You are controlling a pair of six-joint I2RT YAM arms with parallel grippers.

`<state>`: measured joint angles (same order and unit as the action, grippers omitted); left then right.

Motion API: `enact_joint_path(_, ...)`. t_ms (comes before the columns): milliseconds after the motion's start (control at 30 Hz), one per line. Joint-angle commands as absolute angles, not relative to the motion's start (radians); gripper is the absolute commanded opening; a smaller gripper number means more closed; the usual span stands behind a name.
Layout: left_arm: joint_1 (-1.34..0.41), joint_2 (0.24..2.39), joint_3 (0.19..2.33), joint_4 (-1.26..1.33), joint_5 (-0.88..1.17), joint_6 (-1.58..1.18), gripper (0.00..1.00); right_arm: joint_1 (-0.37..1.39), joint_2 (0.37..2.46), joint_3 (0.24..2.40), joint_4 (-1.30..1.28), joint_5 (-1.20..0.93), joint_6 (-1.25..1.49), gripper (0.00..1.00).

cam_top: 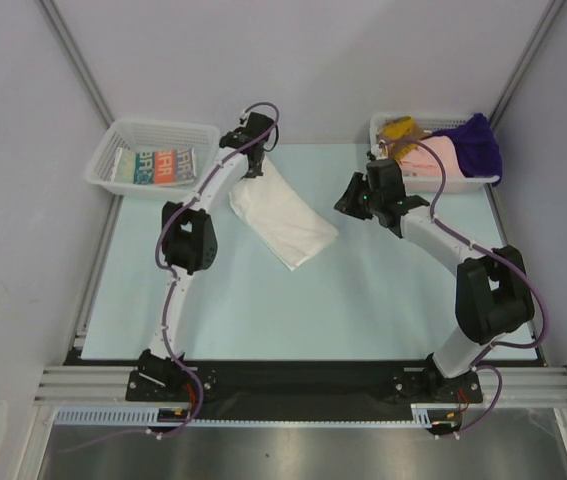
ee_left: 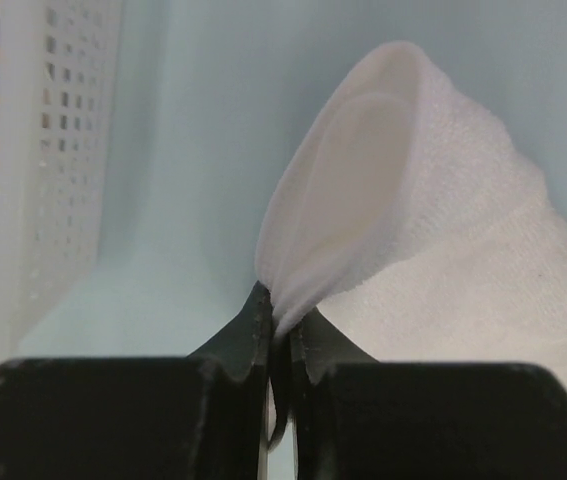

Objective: Fold and stack the towels
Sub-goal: Neatly place the folded towel into the bin

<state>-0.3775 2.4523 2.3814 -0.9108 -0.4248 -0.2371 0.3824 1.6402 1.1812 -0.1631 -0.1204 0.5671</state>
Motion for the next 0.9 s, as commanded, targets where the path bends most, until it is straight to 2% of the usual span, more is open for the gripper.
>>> enact_joint_path(0,-0.341,2.459,2.505,-0.987,-0.548,-0.178,0.00,0.382,1.654,1.236,-0.152,-0.126,0.542,0.25)
enact_joint_path(367,-0.301,2.387,2.465,-0.773,-0.721,-0.041,0.00,0.390,1.666,1.265,-0.107,-0.140,0.545,0.25)
enact_joint_path(633,-0.276,2.329,2.516,-0.683,-0.722,-0.003,0.00,0.405,1.669,1.301,-0.127,-0.112,0.537,0.25)
enact_joint_path(867,-0.273,2.306,2.516,-0.554,-0.808,0.112,0.00,0.425,1.733,1.350,-0.138,-0.092,0.532,0.25)
